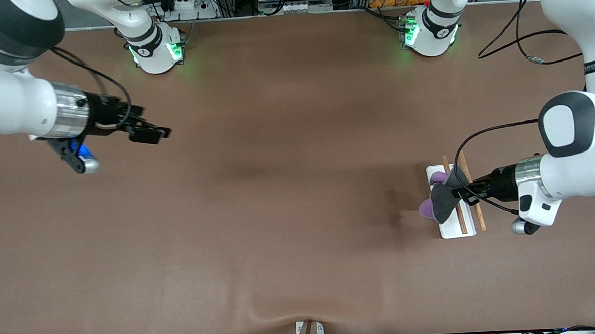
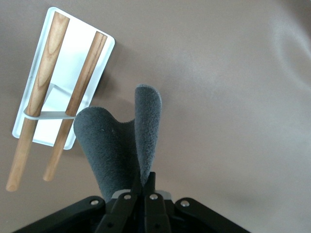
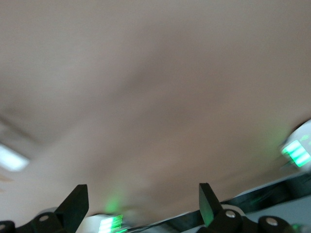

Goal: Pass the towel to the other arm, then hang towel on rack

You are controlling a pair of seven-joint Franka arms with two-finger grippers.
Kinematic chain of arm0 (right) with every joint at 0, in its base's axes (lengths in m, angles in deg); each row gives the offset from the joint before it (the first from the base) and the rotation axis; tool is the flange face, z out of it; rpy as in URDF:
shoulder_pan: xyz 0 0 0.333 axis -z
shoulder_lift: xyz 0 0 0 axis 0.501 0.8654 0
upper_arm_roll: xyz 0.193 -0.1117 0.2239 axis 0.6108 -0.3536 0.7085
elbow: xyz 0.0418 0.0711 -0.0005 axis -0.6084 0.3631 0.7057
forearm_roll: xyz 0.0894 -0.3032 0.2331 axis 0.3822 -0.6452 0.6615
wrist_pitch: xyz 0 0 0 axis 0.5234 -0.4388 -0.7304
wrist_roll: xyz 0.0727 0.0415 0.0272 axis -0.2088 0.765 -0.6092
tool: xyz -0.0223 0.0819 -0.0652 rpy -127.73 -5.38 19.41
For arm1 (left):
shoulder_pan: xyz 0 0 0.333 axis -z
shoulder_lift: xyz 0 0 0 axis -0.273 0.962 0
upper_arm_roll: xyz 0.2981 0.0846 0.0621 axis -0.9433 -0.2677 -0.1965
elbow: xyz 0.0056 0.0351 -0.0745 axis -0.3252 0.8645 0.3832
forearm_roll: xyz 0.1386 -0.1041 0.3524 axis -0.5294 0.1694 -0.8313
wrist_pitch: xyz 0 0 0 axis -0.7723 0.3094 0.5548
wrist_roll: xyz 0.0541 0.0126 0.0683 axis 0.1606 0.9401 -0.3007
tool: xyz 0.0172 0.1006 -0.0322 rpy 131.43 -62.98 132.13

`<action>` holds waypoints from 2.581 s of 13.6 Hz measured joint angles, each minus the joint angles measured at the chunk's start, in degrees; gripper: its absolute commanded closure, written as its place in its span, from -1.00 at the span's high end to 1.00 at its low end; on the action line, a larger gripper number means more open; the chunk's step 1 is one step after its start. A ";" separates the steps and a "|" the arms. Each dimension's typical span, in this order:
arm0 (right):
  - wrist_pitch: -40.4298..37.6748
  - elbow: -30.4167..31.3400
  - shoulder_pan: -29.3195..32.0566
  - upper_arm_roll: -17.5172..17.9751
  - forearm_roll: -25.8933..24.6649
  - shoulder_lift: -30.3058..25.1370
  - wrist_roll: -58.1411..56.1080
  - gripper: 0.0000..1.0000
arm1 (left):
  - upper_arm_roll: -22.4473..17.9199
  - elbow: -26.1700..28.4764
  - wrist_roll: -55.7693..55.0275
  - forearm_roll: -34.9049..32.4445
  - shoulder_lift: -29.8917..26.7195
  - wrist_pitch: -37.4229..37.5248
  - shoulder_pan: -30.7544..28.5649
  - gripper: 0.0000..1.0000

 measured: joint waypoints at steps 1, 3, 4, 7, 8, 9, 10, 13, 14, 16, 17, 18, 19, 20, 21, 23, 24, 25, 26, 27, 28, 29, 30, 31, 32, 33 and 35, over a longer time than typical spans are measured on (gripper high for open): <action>-1.14 -0.10 1.04 0.02 -3.89 -0.26 -5.97 1.00 | 0.02 0.01 1.32 0.69 0.55 0.00 -0.83 -1.00; -2.74 -0.17 3.58 -0.02 -10.69 -1.05 -16.46 1.00 | 0.02 0.02 4.20 1.48 1.61 0.00 -2.44 -1.00; -3.05 -0.18 5.01 -0.04 -13.47 -1.58 -21.61 1.00 | 0.02 0.03 5.71 1.58 2.07 0.00 -3.25 -1.00; -2.84 0.61 10.13 -0.09 -17.20 -3.86 -35.82 1.00 | 0.03 0.07 10.23 1.63 3.31 0.01 -5.48 -1.00; -2.06 1.50 11.82 -0.12 -17.38 -4.99 -38.05 1.00 | 0.03 0.09 11.76 1.63 3.68 0.02 -6.15 -1.00; -1.02 2.93 12.96 -0.12 -17.50 -6.33 -39.25 1.00 | 0.04 0.11 13.20 1.64 4.05 0.02 -6.77 -1.00; 0.96 5.23 13.43 -0.12 -17.66 -7.95 -39.79 1.00 | 0.03 0.12 14.76 1.64 4.38 0.02 -7.41 -1.00; 7.76 14.31 13.33 0.83 -17.88 -13.22 -39.94 1.00 | 0.03 0.13 19.19 1.64 5.10 0.12 -9.47 -1.00; 8.92 15.70 13.20 1.33 -17.95 -14.26 -39.94 1.00 | 0.04 0.15 20.50 1.64 5.30 0.33 -10.09 -1.00; 9.77 14.83 12.56 1.85 -17.99 -14.75 -39.93 1.00 | 0.04 0.19 23.06 1.64 5.77 0.61 -11.26 -1.00; 9.35 13.11 12.32 1.93 -17.99 -14.35 -39.93 1.00 | 0.04 0.21 24.13 1.64 6.10 0.68 -11.76 -1.00; 8.23 10.76 12.04 1.96 -17.99 -13.58 -39.93 1.00 | 0.04 0.21 25.02 1.64 6.45 0.72 -12.09 -1.00; 7.03 8.25 11.57 1.98 -17.98 -12.58 -39.93 1.00 | 0.04 0.22 25.39 1.64 6.82 0.72 -12.34 -1.00; 6.07 6.22 11.03 1.99 -17.98 -11.66 -39.92 1.00 | 0.04 0.22 25.64 1.64 7.20 0.72 -12.56 -1.00; 5.58 4.80 10.45 2.00 -17.98 -10.96 -39.92 1.00 | 0.04 0.23 26.24 1.64 7.58 0.72 -12.75 -1.00; 5.36 3.29 9.21 2.01 -17.98 -10.21 -39.91 1.00 | 0.03 0.22 27.64 1.64 8.10 0.72 -12.94 -1.00; 5.27 2.87 8.70 2.01 -17.98 -10.08 -39.89 1.00 | 0.02 0.22 27.85 1.64 8.24 0.72 -13.14 -0.95; 5.18 2.58 8.41 2.01 -17.99 -10.05 -39.88 1.00 | 0.02 0.22 28.03 1.64 8.30 0.72 -13.43 -0.73; 5.13 2.46 8.35 2.01 -17.99 -10.05 -39.88 1.00 | 0.02 0.22 28.14 1.64 8.31 0.72 -13.68 -0.31; 5.05 2.43 8.35 1.95 -17.99 -10.04 -39.88 1.00 | 0.02 0.22 28.19 1.64 8.31 0.72 -13.83 0.39; 4.89 2.42 8.35 1.89 -17.99 -10.03 -39.88 1.00 | 0.02 0.22 28.19 1.64 8.31 0.72 -13.88 0.99; 4.68 2.42 8.35 1.83 -17.99 -10.03 -39.88 1.00 | 0.02 0.22 28.19 1.64 8.31 0.72 -13.88 1.00; 4.53 2.42 8.35 1.78 -17.99 -10.02 -39.88 1.00 | 0.02 0.22 28.19 1.64 8.31 0.72 -13.88 1.00; 4.25 2.42 8.35 1.74 -18.00 -10.02 -39.88 1.00 | 0.02 0.22 28.19 1.64 8.31 0.72 -13.88 1.00; 3.89 2.42 8.35 1.71 -18.01 -10.01 -39.88 1.00 | 0.02 0.21 28.19 1.64 8.31 0.72 -13.90 1.00; 3.73 2.42 8.35 1.70 -18.01 -10.01 -39.88 1.00 | 0.02 0.20 28.19 1.64 8.31 0.72 -13.94 1.00; 3.65 2.41 8.35 1.70 -18.03 -10.01 -39.88 1.00 | 0.02 0.13 28.19 1.64 8.31 0.72 -14.28 1.00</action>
